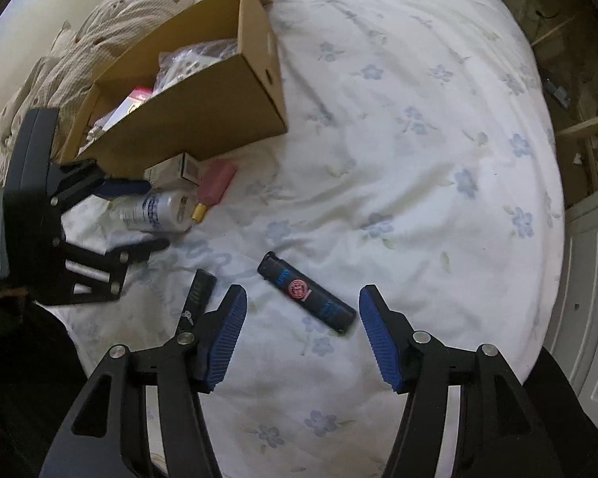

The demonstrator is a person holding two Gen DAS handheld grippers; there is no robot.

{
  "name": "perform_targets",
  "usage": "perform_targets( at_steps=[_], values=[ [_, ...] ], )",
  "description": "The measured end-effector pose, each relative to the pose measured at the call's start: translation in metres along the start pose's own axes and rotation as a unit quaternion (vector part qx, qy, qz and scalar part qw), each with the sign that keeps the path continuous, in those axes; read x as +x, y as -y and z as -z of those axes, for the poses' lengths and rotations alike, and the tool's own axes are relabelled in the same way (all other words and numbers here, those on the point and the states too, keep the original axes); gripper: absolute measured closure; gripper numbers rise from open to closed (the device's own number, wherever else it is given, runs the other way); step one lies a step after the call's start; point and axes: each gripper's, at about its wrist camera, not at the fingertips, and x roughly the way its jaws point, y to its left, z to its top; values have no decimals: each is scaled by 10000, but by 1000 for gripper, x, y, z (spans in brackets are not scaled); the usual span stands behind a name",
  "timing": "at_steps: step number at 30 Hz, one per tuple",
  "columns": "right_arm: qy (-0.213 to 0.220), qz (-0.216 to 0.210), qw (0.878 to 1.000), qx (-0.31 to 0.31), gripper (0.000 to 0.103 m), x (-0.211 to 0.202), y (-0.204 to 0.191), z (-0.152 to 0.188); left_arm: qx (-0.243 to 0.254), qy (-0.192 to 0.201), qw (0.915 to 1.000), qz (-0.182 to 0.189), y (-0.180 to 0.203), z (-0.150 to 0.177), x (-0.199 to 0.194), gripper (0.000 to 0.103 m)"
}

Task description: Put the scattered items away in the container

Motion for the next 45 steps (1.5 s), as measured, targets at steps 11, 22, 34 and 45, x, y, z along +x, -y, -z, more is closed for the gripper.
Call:
perform_targets(
  at_steps=[11,22,34,45],
  values=[
    [-566,960,9886,-1017,41,54,-26,5,300,17,9995,3,16,6,-1,56],
    [-423,762,9917,-943,83,38,-19,11,-163,127,9995,230,2,8,-23,64],
    [-308,826,9907,-1036,82,32,-21,10,11,-291,9995,-119,15,0,-3,64],
    [872,-432,9952,41,82,-59,5,-7,-1155,2250,9674,151,-32,-9,-131,64]
  ],
)
